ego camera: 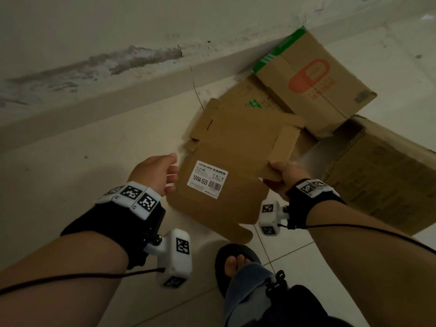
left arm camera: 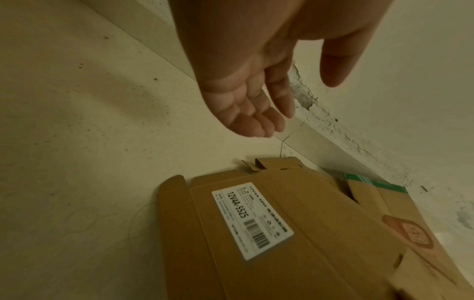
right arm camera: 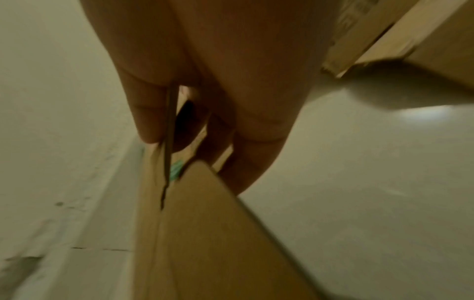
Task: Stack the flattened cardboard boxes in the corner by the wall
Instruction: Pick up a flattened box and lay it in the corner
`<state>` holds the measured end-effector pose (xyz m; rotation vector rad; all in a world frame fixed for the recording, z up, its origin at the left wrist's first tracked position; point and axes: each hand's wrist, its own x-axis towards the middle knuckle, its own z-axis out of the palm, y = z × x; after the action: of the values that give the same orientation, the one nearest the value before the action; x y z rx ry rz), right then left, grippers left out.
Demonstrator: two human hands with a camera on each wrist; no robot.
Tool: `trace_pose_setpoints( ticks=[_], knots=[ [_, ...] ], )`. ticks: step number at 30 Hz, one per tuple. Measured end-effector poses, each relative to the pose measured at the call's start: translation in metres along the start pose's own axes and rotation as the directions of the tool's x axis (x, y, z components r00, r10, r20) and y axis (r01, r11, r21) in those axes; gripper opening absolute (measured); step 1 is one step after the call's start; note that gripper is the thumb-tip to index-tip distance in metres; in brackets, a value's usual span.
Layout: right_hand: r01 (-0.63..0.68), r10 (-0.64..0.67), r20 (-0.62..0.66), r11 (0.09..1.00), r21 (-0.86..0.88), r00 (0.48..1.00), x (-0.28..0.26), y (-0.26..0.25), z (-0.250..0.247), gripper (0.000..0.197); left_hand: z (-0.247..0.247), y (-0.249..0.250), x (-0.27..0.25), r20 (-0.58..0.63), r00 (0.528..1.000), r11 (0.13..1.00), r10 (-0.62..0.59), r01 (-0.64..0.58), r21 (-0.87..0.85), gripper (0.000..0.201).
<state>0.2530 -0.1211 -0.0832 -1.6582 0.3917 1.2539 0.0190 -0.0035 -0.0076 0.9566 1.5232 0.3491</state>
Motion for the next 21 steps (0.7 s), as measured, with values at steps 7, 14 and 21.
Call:
trace_pose_setpoints(
  ticks=[7, 14, 21],
  knots=[
    [0.035, -0.089, 0.26, 0.978, 0.206, 0.961, -0.032, -0.012, 0.054, 0.017, -0.01, 0.0, -0.005, -0.009, 0.993, 0.992, -0.12, 0.12, 0.043, 0.019],
    [0.032, -0.138, 0.612, 0.983, 0.181, 0.779, -0.066, 0.002, 0.105, 0.029, -0.027, 0.005, -0.016, 0.082, 0.957, 0.942, -0.278, 0.288, -0.171, 0.088],
    [0.176, -0.02, 0.826, 0.98, -0.097, 0.564, -0.097, 0.02, 0.162, 0.063, -0.072, 0.005, -0.011, -0.047, 0.975, 0.755, -0.219, 0.139, -0.641, 0.063]
  ],
)
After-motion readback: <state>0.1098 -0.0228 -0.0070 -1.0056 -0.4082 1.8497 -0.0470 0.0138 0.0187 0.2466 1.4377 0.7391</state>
